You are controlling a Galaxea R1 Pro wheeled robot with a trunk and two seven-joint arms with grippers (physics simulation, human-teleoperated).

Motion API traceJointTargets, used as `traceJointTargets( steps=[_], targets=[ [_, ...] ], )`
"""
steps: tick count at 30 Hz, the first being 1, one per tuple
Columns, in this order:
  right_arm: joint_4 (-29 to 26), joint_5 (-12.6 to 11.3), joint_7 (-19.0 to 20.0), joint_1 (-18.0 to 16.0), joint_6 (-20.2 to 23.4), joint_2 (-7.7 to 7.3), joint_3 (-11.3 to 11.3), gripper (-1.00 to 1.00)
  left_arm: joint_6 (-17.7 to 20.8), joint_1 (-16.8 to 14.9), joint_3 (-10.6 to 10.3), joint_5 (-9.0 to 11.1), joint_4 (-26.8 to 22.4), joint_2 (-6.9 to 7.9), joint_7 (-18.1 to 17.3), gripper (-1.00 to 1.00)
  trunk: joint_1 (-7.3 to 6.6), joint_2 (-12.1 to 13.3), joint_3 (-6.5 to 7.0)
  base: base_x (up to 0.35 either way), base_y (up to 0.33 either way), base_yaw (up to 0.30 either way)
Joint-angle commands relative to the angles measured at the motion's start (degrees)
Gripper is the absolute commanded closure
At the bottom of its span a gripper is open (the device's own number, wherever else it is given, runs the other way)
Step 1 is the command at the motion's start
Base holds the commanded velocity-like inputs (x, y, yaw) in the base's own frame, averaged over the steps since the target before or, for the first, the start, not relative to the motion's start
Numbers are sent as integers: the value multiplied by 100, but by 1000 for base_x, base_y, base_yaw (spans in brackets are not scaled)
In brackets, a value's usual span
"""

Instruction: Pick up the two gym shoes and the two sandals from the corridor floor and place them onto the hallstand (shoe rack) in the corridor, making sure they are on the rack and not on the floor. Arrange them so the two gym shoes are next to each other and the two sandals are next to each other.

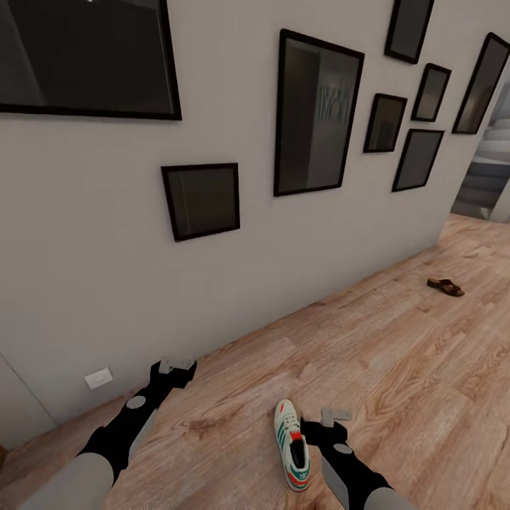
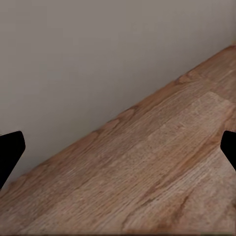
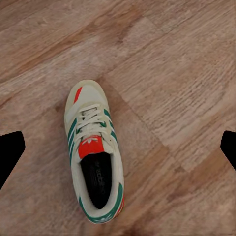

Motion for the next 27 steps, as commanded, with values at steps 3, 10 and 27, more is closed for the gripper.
traceJointTargets(
  steps=[3, 10, 27],
  targets=[
    [33, -64, -21, -4, -26, 0, 30, -100, -20, -4, -23, 15, 0, 4, -3, -100, 65, -124, -87, 0, 0, 0],
    [42, -65, -21, -4, -27, 0, 29, -100, 3, -56, -25, 11, -74, -34, -116, -100, 197, -365, -258, 0, 0, 0],
    [43, -65, -21, -4, -27, 0, 29, -100, 877, -83, -27, 6, -1258, -224, -339, -100, 263, -485, -360, 0, 0, 33]
  ],
)
